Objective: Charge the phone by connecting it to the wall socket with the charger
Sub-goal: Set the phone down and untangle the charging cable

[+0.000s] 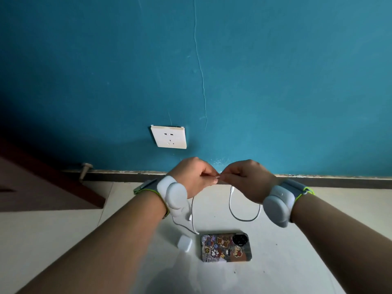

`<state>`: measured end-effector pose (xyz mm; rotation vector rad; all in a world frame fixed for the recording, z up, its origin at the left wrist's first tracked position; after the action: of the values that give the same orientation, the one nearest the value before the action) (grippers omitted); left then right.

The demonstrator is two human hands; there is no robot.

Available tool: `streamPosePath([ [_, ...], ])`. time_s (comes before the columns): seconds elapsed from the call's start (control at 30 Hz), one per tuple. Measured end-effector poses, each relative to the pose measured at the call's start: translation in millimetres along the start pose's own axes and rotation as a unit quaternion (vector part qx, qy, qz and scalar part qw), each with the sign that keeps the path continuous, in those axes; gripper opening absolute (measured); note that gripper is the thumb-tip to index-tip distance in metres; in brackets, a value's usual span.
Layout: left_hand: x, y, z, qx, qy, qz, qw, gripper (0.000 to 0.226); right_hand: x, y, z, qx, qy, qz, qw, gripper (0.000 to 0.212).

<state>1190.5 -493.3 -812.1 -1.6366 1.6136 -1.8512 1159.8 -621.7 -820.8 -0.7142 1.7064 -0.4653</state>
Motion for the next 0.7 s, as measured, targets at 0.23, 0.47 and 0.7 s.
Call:
streamPosePath([
  [0.23, -70.8, -51.8, -9.5, 0.128, -0.111, 0.056, 0.984, 0.040, 26.7, -30.2, -6.2, 0.045, 0.043, 0.012, 0.998, 0.020],
  [0.47, -86.2, -42.1, -12.2, 0.095, -0.179, 0.048, 0.978, 0.014, 25.1, -21.9, -5.1, 0.032, 0.027, -0.015, 0.999, 0.018],
  [0.7, 0.8, 2.8, -1.7, -0.031, -0.018, -0.005, 0.999, 0.022, 6.0, 5.6, -1.5, 0.001, -0.004, 0.005, 1.000, 0.017],
])
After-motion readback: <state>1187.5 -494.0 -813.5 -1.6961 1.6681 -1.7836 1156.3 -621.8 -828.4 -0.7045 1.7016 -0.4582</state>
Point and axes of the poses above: each hand's wrist, its own z-axis towards the middle knuckle, its own y-axis out of the palm, x = y × z, the point moved 9 cm from there along z, towards the middle knuckle, and after that the axes turned 3 degrees about z, right-handed, at the moved point
